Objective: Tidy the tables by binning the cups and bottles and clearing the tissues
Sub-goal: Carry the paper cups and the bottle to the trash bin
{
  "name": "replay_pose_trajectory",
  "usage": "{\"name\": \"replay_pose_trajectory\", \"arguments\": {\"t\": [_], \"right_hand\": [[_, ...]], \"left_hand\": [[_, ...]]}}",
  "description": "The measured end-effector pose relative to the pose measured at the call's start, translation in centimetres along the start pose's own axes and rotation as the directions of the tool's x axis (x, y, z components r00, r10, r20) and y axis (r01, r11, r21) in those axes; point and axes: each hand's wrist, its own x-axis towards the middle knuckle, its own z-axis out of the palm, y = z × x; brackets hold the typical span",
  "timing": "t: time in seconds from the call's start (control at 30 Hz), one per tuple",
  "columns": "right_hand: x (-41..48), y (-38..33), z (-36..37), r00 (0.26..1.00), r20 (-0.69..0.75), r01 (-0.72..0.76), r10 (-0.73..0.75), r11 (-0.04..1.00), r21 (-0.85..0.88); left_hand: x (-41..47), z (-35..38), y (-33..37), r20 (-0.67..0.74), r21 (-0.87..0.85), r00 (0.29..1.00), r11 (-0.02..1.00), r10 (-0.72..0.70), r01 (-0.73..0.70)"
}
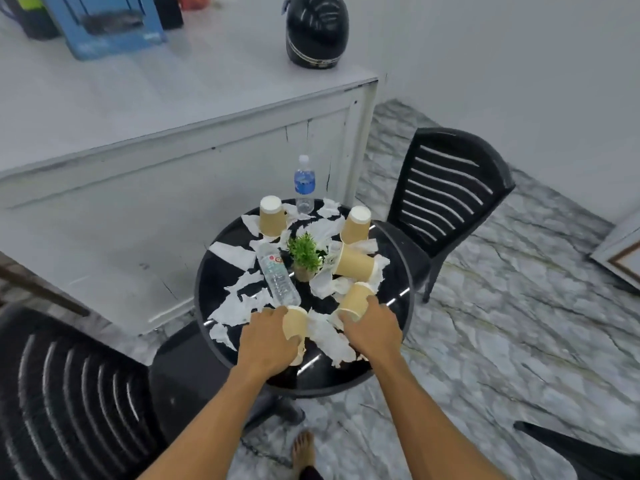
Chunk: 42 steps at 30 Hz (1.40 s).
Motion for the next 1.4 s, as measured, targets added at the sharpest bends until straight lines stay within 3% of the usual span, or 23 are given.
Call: {"name": "replay_pose_trajectory", "arguments": {"t": [0.23,0.53,0.7,0.87,1.0,1.17,1.4], "right_hand": [[5.3,-0.8,2.3,0.992,0.018,-0.126,0.126,0.992,0.026],[7.0,0.0,3.9,0.995,0.043,-0.095,0.093,0.994,0.052],[6.0,0.5,2.2,0.994,0.055,0.085,-0.092,0.990,0.109],[4.9,1.3,0.2,0.938,0.128,0.309,-0.321,0.945,0.107],[3.4,1.1,-1.0,0.869,0.196,0.430,-0.455,0.889,0.156],[-0.4,-1.4,-0.2,0.721,0.267,0.601,-0.639,0.769,0.219],[-11.1,-5.3,4.0,0.402,0.415,0.754,-0.817,0.552,0.356]], "left_hand": [[1.9,3.9,0.2,0.002,0.016,0.995,0.995,-0.100,0.100],[2.3,5.2,0.6,-0.015,-0.091,0.969,0.966,-0.246,0.243],[1.1,4.2,1.9,-0.092,-0.166,0.947,0.942,-0.308,0.291],[-1.2,2.6,4.3,-0.194,-0.274,0.891,0.894,-0.411,0.353],[-4.3,1.9,6.1,-0.301,-0.351,0.810,0.848,-0.504,0.397],[-10.6,1.6,5.1,-0.401,-0.435,0.656,0.764,-0.639,0.477],[-22.9,2.0,0.2,-0.463,-0.550,0.353,0.576,-0.813,0.605]]}}
